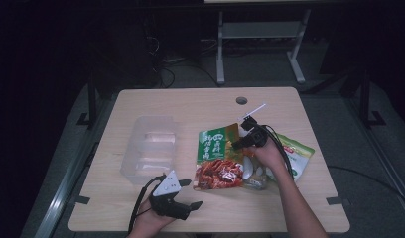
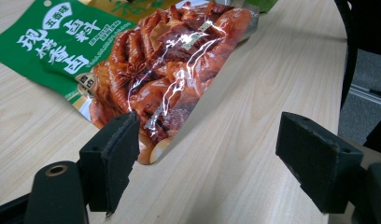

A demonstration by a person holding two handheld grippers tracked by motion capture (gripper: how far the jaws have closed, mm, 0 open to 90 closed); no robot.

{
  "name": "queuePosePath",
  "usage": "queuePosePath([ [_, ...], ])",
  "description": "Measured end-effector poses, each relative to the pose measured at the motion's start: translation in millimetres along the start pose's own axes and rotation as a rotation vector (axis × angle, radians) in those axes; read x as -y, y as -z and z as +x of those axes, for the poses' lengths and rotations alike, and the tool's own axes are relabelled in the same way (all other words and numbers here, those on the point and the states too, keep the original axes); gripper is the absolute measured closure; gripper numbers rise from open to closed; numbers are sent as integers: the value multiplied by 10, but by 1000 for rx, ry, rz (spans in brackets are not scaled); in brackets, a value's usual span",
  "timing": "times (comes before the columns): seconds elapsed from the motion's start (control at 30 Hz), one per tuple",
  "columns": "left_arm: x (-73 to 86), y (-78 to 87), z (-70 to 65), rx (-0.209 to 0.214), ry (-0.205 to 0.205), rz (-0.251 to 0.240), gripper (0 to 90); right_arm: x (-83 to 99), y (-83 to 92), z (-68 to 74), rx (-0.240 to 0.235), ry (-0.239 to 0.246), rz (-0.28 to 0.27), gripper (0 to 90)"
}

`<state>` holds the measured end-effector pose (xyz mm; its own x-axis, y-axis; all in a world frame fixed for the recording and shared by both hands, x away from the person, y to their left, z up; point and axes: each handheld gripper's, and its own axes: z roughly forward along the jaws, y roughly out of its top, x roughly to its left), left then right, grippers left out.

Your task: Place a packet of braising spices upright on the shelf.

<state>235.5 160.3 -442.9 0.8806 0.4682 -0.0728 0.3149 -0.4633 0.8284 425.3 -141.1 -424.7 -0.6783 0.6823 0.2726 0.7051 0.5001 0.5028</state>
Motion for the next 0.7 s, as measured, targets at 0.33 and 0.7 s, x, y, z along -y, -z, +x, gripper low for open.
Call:
queuePosePath([
  [0.33,-35,-15,-19,-13,31,-10,216,-19,189,140,-39,77,-84,900],
  [0.7,-253,-123,52,-56,108,-52,211,95,740,423,-95,206,-282,900],
])
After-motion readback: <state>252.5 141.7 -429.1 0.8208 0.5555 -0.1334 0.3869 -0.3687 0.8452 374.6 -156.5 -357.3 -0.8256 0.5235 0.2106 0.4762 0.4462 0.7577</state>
